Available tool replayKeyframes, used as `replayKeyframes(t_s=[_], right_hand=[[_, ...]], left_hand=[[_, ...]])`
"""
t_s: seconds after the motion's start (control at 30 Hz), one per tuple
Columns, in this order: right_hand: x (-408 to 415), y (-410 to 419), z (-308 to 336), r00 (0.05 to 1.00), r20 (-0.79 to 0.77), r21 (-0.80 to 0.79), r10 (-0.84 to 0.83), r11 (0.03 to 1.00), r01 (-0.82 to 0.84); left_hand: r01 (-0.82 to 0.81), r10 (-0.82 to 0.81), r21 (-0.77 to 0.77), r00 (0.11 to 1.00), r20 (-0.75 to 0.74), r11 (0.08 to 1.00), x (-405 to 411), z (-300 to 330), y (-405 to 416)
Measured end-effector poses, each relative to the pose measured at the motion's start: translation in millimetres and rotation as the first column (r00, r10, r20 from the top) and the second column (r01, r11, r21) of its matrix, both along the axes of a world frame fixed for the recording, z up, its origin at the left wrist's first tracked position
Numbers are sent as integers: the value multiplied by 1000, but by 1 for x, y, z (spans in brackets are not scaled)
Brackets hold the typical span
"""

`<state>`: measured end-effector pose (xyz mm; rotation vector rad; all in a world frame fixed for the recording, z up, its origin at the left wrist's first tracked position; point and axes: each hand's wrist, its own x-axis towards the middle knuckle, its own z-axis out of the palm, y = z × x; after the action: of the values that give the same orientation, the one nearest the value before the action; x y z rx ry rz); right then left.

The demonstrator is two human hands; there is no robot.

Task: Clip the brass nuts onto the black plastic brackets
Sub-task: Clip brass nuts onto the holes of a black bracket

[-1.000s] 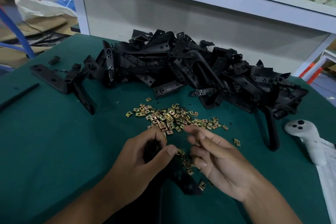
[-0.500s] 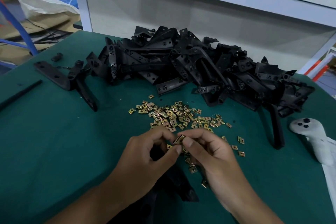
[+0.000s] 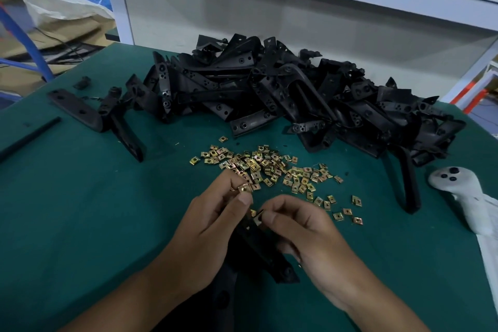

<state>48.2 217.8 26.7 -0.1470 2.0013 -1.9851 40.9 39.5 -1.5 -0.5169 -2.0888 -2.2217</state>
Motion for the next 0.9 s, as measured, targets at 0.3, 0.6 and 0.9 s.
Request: replayKeyframes(t_s=[0.3,0.6,0.9], right_hand=[[2,-4,3,997,70,-130,21,991,-12],[5,-6,5,999,-19,-53,-32,998,31],[6,-6,5,1000,3,-145,-28,989,28]], left_hand=[[-28,27,-29,998,-51,999,0,2,2],[-44,30,-108,992,-123,993,1,5,5],[-23,7,-125,991,-132,992,2,8,4]])
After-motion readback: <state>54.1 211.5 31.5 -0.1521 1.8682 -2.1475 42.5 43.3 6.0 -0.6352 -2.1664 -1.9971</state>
